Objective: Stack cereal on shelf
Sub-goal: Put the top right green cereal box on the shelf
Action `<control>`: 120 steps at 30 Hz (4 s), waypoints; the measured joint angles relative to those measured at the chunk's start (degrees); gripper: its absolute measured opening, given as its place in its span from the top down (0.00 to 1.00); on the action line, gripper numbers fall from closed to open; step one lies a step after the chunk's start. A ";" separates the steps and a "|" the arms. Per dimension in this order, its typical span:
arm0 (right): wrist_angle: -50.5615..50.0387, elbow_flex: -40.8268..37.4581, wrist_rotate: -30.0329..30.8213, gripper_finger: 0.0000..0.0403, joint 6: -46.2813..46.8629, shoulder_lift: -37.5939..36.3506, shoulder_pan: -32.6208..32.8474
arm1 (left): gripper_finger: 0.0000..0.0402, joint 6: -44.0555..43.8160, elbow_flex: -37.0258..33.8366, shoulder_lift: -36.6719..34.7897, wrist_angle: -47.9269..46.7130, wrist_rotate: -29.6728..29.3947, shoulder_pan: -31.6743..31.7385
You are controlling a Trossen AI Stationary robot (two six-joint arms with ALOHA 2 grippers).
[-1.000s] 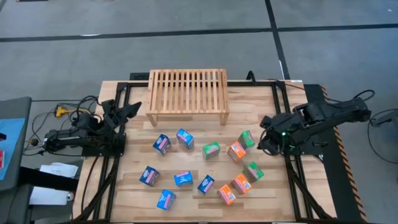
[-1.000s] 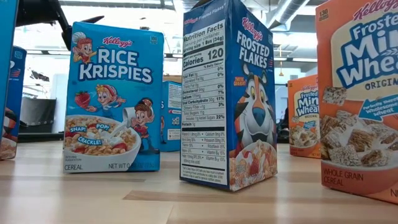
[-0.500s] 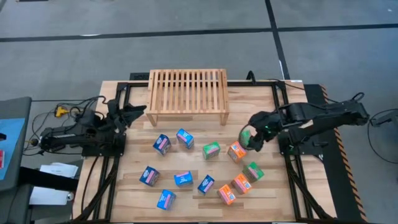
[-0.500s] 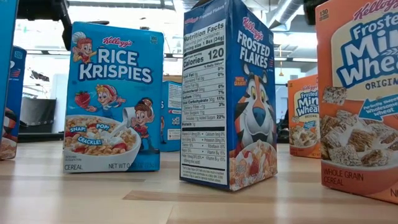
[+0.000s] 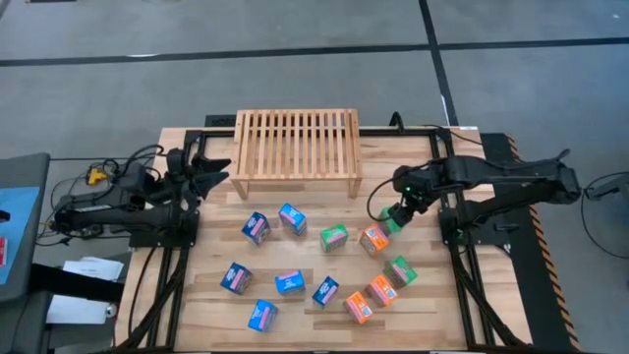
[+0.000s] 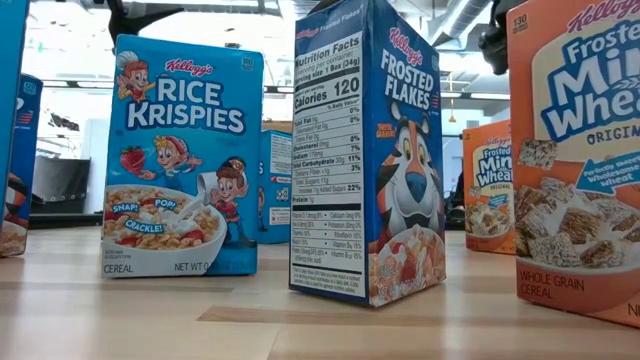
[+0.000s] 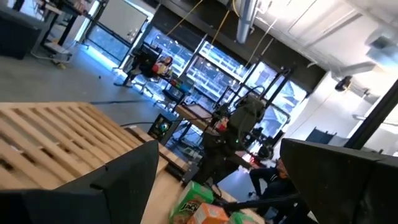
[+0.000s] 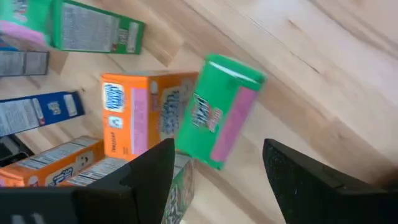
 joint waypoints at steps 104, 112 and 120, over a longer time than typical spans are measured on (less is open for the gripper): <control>-0.86 5.26 12.48 0.10 12.19 18.61 8.59 | 0.19 -1.54 -0.02 0.14 -7.28 -2.05 0.00; -0.91 5.07 12.25 0.25 12.15 18.65 8.59 | 0.19 -1.47 -0.02 0.14 -7.61 -2.58 0.00; -0.94 4.74 11.77 0.30 10.66 20.99 8.33 | 0.19 -0.90 -0.02 0.14 -7.79 -2.58 0.00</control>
